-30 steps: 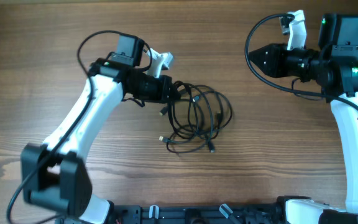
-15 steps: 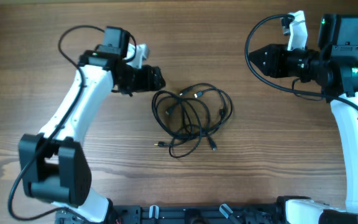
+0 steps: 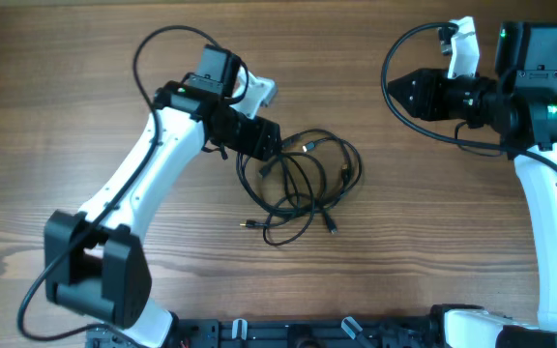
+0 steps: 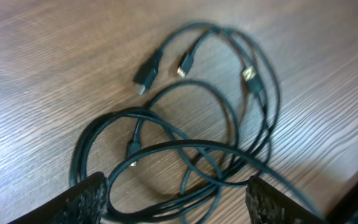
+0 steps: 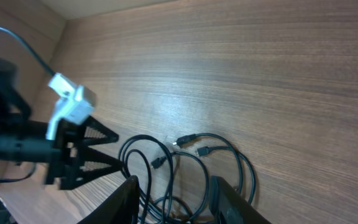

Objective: Untangle cables

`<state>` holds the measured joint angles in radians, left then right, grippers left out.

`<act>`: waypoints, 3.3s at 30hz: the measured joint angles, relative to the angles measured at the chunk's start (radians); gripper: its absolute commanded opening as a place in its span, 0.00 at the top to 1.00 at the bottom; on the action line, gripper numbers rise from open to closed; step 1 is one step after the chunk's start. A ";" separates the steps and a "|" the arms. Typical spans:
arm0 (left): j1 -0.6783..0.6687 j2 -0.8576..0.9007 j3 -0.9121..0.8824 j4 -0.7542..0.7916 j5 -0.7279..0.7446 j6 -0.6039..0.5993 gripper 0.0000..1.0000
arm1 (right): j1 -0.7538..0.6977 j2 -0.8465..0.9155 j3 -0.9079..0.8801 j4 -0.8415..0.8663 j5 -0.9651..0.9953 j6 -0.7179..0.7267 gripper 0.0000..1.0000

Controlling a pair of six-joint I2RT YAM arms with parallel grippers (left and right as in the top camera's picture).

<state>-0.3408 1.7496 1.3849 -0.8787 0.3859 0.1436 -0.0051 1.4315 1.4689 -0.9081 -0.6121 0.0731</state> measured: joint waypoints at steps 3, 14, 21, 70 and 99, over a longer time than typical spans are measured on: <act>-0.003 0.083 -0.009 0.032 -0.043 0.062 0.39 | 0.000 0.000 0.000 -0.007 0.005 0.000 0.62; -0.003 0.132 -0.023 0.029 -0.044 0.154 0.57 | 0.000 0.000 0.000 -0.012 0.023 0.000 0.62; -0.003 0.132 -0.023 -0.034 -0.037 0.199 0.96 | 0.000 0.000 0.000 -0.013 0.030 0.000 0.61; 0.068 -0.392 0.589 0.404 -0.144 -0.605 0.96 | 0.032 0.001 0.000 0.065 -0.250 -0.128 0.58; 0.122 -0.211 0.585 0.410 -0.232 -0.651 0.96 | 0.319 0.084 0.000 -0.004 0.035 0.029 0.53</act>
<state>-0.2192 1.5387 1.9697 -0.4686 0.1535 -0.5076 0.3141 1.5158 1.4689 -0.9119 -0.5774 0.1024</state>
